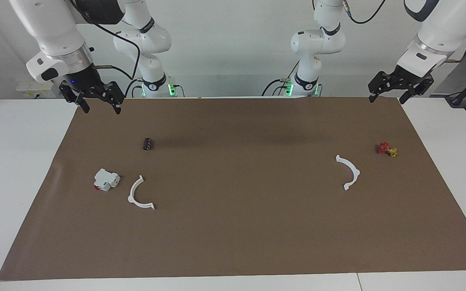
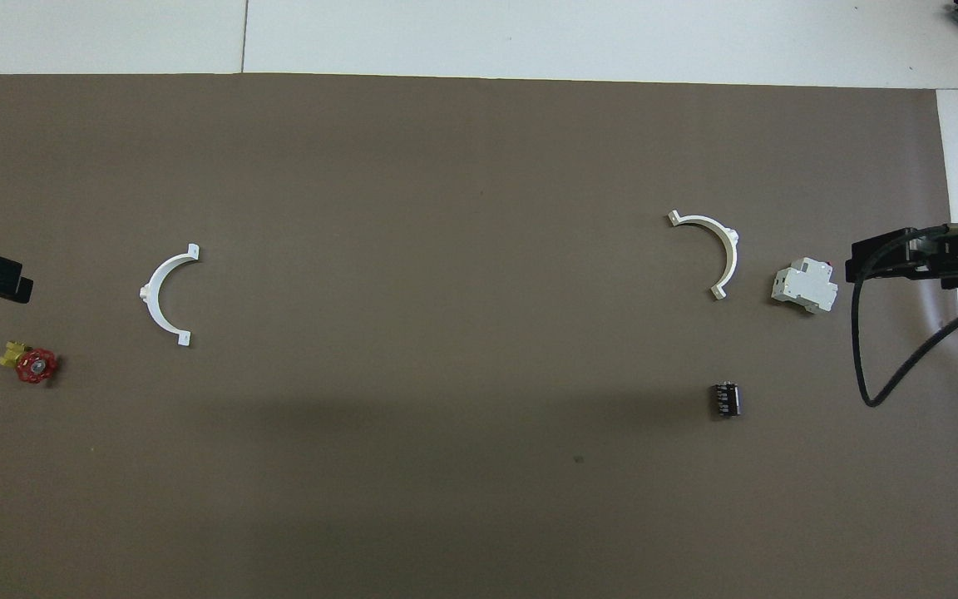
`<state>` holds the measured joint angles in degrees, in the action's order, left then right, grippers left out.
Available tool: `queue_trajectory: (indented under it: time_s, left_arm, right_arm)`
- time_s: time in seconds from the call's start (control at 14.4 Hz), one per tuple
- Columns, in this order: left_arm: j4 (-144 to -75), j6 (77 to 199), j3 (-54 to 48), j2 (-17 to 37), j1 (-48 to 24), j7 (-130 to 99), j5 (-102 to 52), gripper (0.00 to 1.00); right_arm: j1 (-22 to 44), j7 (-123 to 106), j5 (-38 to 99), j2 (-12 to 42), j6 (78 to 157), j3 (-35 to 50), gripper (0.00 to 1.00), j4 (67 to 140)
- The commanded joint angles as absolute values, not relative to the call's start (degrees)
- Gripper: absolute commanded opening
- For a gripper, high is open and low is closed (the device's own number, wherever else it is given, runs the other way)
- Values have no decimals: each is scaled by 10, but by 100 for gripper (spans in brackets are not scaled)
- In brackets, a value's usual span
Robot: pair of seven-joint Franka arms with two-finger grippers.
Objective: Assemble drain pipe with both arms
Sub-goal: 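Reach the right gripper to one clamp half while the left gripper reaches another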
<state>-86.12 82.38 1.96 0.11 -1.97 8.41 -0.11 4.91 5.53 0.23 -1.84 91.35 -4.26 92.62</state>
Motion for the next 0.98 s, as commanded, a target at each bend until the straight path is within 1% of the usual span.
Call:
queue_trajectory:
  time_s: [0.0,0.21,0.35,0.49,0.63,0.77,0.84,0.91]
  left_arm:
    - [-877,822,18,-13,-16,80,-9,100]
    - [-877,820,18,-13,-22,78,-9,100]
    - [-877,817,18,-14,-23,79,-9,100]
    - [-878,817,18,-16,-16,77,-9,100]
    - [-893,830,18,-19,-16,77,-9,100]
    - [-915,852,18,-29,-16,78,-9,100]
    - [-919,865,18,-30,-15,78,-10,98]
    - [-929,877,18,-30,-15,78,-10,91]
  right_arm:
    - [47,69,-8,-33,918,-37,100,941]
    - [45,73,-4,-33,918,-38,100,944]
    - [42,58,-2,-38,932,-38,100,958]
    - [37,41,27,-30,960,-39,100,958]
    - [36,-17,28,-5,998,-39,100,963]
    - [33,-75,36,39,1050,-39,100,965]
    - [33,-100,43,63,1086,-39,100,966]
    - [27,-136,48,90,1115,-39,100,965]
